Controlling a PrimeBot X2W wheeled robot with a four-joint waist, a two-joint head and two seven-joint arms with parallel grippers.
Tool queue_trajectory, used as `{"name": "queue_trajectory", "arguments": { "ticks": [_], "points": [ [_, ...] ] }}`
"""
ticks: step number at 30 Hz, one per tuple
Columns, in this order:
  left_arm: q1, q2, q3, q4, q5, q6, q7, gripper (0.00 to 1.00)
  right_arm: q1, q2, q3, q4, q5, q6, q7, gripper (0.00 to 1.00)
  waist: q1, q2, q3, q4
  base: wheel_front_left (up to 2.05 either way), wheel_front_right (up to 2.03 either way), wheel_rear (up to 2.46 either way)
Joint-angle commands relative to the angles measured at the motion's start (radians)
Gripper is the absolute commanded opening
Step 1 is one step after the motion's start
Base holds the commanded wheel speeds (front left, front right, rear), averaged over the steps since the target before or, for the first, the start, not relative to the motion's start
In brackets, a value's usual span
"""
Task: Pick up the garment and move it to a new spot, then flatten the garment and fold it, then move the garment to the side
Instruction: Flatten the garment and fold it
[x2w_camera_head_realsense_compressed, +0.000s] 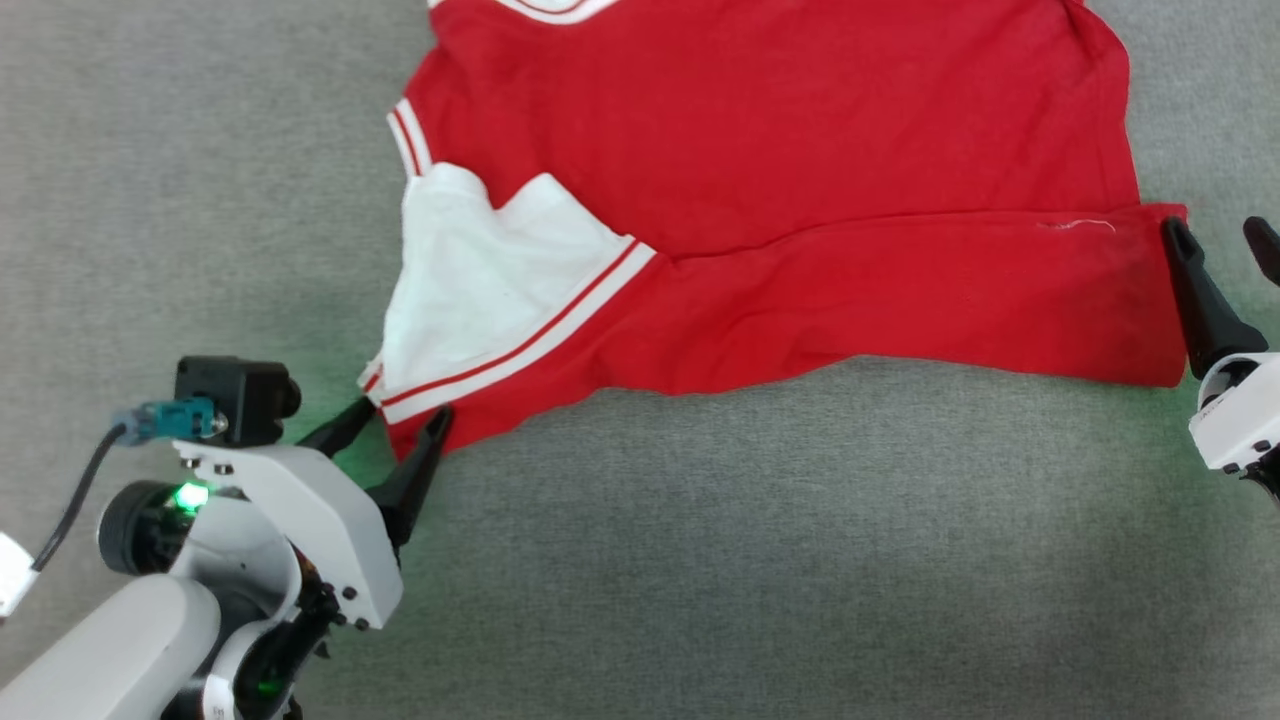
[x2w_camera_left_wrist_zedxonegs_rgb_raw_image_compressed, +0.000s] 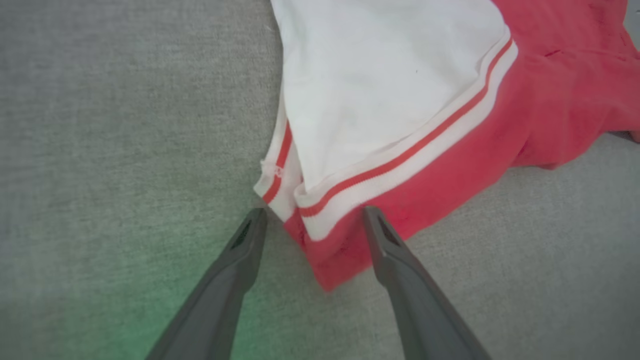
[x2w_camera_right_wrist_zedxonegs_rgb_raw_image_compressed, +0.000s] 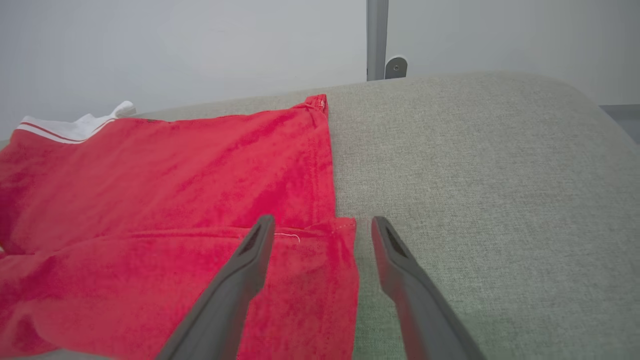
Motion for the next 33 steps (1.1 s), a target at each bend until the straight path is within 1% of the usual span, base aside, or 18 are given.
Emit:
{"name": "queue_trajectory", "arguments": {
  "ticks": [1, 5, 6, 7, 8, 11, 12, 18, 22, 25, 28, 29, 30, 31, 33],
  "points": [
    [-0.01, -0.001, -0.004, 0.011, 0.002, -0.007, 0.005, 1.0, 0.006, 0.003, 0.0, -0.004, -0.001, -0.001, 0.0, 1.0, 0.0, 0.0, 0.018, -0.015, 0.0, 0.0, 0.0],
    [-0.011, -0.009, -0.015, 0.031, -0.003, -0.016, 0.015, 1.0, 0.011, 0.001, -0.006, -0.01, -0.002, -0.001, 0.002, 1.0, 0.0, 0.0, 0.026, -0.024, 0.0, 0.0, 0.0],
    [-0.013, -0.013, -0.016, 0.035, -0.006, -0.018, 0.015, 0.65, 0.011, -0.002, -0.009, -0.013, -0.004, -0.001, 0.004, 1.0, 0.0, 0.0, 0.026, -0.025, 0.0, 0.0, 0.0],
    [-0.013, -0.014, -0.021, 0.038, -0.009, -0.025, 0.02, 0.15, 0.012, -0.005, -0.009, -0.016, -0.006, -0.001, 0.009, 1.0, 0.0, 0.0, 0.025, -0.026, 0.0, 0.0, 0.0],
    [-0.013, -0.018, -0.023, 0.04, -0.012, -0.027, 0.019, 0.0, 0.013, -0.01, -0.007, -0.02, -0.006, -0.001, 0.015, 1.0, 0.0, 0.0, 0.023, -0.026, 0.0, 0.0, 0.0],
    [-0.007, -0.03, -0.02, 0.044, -0.017, -0.033, 0.006, 0.0, 0.026, -0.036, 0.013, -0.035, 0.002, -0.001, 0.077, 1.0, 0.0, 0.0, 0.016, -0.024, 0.0, 0.0, 0.0],
    [-0.007, -0.03, -0.02, 0.044, -0.017, -0.033, 0.006, 0.0, 0.026, -0.036, 0.013, -0.035, 0.002, -0.001, 0.077, 1.0, 0.0, 0.0, 0.016, -0.024, 0.0, 0.0, 0.0],
    [0.006, -0.053, -0.02, 0.049, -0.018, -0.049, -0.031, 0.0, 0.057, -0.136, 0.06, -0.079, 0.022, -0.001, 0.303, 1.0, 0.0, 0.0, 0.015, -0.009, 0.0, 0.0, 0.0],
    [0.004, -0.068, -0.026, 0.06, -0.018, -0.059, -0.044, 0.0, 0.034, -0.166, 0.081, -0.076, 0.037, -0.001, 0.401, 1.0, 0.0, 0.0, 0.027, 0.005, 0.0, 0.0, 0.0],
    [-0.008, -0.076, -0.03, 0.072, -0.012, -0.068, -0.048, 0.0, 0.03, -0.192, 0.131, -0.055, 0.04, -0.001, 0.487, 1.0, 0.0, 0.0, 0.035, 0.016, 0.0, 0.0, 0.0],
    [-0.02, -0.08, -0.036, 0.083, -0.002, -0.068, -0.048, 0.0, 0.021, -0.195, 0.161, -0.038, 0.049, -0.001, 0.545, 1.0, 0.0, 0.0, 0.038, 0.022, 0.0, 0.0, 0.0],
    [-0.023, -0.084, -0.038, 0.087, -0.001, -0.071, -0.049, 0.0, 0.016, -0.195, 0.163, -0.036, 0.049, -0.001, 0.552, 0.7, 0.0, 0.0, 0.038, 0.025, 0.0, 0.0, 0.0],
    [-0.025, -0.089, -0.041, 0.09, -0.001, -0.073, -0.051, 0.0, 0.012, -0.195, 0.163, -0.033, 0.049, -0.001, 0.557, 0.3, 0.0, 0.0, 0.036, 0.027, 0.0, 0.0, 0.0],
    [-0.027, -0.094, -0.046, 0.096, 0.001, -0.075, -0.052, 0.0, 0.009, -0.196, 0.163, -0.032, 0.048, -0.001, 0.557, 0.0, 0.0, 0.0, 0.033, 0.03, 0.0, 0.0, 0.0],
    [-0.029, -0.105, -0.052, 0.107, 0.002, -0.08, -0.056, 0.0, 0.004, -0.193, 0.149, -0.027, 0.051, -0.001, 0.545, 0.0, 0.0, 0.0, 0.024, 0.034, 0.0, 0.0, 0.0]
  ]
}}
